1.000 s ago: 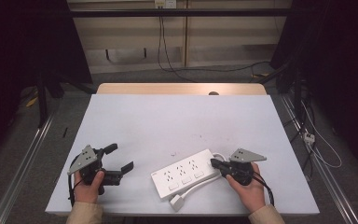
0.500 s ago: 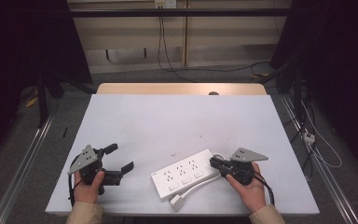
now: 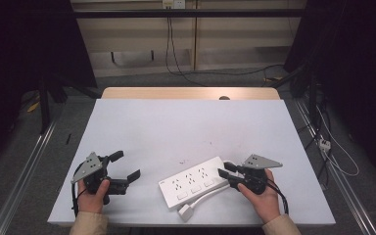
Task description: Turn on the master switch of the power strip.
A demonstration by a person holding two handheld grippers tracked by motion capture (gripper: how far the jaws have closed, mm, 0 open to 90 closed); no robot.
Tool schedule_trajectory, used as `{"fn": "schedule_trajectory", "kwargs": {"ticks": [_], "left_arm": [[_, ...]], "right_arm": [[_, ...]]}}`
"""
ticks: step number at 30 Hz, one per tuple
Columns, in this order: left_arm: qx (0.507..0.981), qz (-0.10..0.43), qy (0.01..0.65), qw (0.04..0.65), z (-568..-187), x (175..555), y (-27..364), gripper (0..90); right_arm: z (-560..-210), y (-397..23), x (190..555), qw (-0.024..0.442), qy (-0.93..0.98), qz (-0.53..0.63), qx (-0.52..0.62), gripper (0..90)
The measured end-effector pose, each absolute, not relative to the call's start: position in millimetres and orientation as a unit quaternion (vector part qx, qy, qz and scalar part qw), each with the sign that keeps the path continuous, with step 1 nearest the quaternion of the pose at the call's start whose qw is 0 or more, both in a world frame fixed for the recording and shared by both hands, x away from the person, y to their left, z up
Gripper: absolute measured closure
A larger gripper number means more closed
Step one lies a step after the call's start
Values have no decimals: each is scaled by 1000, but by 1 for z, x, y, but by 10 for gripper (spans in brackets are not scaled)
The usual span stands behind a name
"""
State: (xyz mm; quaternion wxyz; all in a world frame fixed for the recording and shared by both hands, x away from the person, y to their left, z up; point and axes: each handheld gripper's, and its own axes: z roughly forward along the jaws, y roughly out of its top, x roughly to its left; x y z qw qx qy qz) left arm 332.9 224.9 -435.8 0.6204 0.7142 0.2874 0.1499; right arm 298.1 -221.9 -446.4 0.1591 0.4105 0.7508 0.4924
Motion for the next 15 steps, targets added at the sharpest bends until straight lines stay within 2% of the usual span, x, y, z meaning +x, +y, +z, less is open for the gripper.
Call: {"fn": "schedule_trajectory", "kwargs": {"ticks": [8, 15], "left_arm": [[713, 150, 288, 621, -435, 332, 225, 26], [714, 151, 288, 620, -436, 332, 226, 27]], "right_arm": [[-446, -223, 299, 157, 746, 494, 418, 434], [-446, -224, 299, 159, 749, 490, 416, 331]]}}
